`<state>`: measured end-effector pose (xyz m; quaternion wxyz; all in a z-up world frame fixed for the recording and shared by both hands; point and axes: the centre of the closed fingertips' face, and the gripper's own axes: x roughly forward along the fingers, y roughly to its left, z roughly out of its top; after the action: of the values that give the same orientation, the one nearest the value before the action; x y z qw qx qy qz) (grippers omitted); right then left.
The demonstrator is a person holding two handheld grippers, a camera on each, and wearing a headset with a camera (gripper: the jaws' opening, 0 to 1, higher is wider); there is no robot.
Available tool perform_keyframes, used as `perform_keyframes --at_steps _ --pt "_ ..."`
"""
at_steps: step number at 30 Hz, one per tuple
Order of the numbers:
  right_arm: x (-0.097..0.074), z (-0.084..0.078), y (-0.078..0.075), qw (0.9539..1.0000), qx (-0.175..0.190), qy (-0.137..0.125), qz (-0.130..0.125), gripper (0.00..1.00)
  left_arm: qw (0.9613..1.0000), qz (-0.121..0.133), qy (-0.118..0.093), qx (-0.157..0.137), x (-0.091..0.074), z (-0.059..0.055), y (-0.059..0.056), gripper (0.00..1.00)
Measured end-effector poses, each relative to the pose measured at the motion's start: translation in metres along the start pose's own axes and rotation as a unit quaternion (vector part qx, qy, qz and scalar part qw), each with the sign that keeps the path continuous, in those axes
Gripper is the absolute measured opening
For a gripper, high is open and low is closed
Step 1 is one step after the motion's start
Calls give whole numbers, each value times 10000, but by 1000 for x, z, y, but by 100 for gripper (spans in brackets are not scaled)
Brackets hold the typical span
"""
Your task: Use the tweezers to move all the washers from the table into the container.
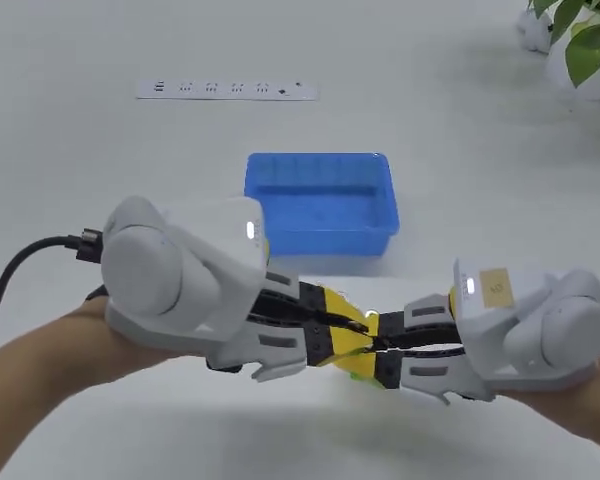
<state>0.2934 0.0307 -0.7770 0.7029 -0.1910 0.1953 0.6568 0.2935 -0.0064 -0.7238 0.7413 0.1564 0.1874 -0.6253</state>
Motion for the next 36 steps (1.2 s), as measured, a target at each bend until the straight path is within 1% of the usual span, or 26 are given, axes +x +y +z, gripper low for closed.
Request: perform_keyframes --at_steps 6,8,10,11,13,17,19,21,24,26,29,30,32,33,35,36 --pt "1 0 -1 10000 3 -34 68 8 10000 -51 -52 -40 0 -4 1 8" --pt "1 0 -1 9999 -8 -38 93 8 10000 -60 -75 -16 -1 -4 1 8" --pt "2 1 -1 9999 -19 -42 101 8 9999 -102 -81 53 -2 -5 0 10" --pt "2 1 -2 9999 -8 -45 98 8 9999 -87 -60 113 -2 -5 1 12" --pt "1 0 -3 9999 25 -59 120 8 9999 -72 -51 145 -3 -6 2 12" --pt "2 1 -2 9998 -5 -69 189 8 9998 -38 -32 172 -4 -8 5 8" --pt "2 1 -3 9998 4 -60 198 8 9999 -61 -43 132 -4 -8 5 8" --pt "3 1 -3 9998 -4 -60 194 8 9999 -53 -31 152 -5 -8 6 8" --pt "3 1 -3 9998 -3 -53 209 8 9998 -64 -5 195 -6 -8 5 7" --pt "4 2 -1 9997 -31 -13 225 9 9999 -80 1 131 -7 -9 3 7" --pt "5 6 1 9996 -180 27 203 10 9999 -10 -40 135 -11 -7 2 7" --pt "5 8 1 9996 -211 37 186 10 9998 31 -46 189 -13 -7 2 7" --pt "7 14 1 9995 -253 -4 179 10 9997 82 -108 193 -17 -3 2 7" --pt "8 18 2 9994 -304 -24 175 10 9995 145 -138 240 -19 -1 3 7" --pt "11 22 1 9990 -420 -9 152 10 9994 193 -151 226 -24 -2 4 7" --pt "12 22 0 9987 -497 42 135 10 9993 240 -145 235 -26 -3 5 7"
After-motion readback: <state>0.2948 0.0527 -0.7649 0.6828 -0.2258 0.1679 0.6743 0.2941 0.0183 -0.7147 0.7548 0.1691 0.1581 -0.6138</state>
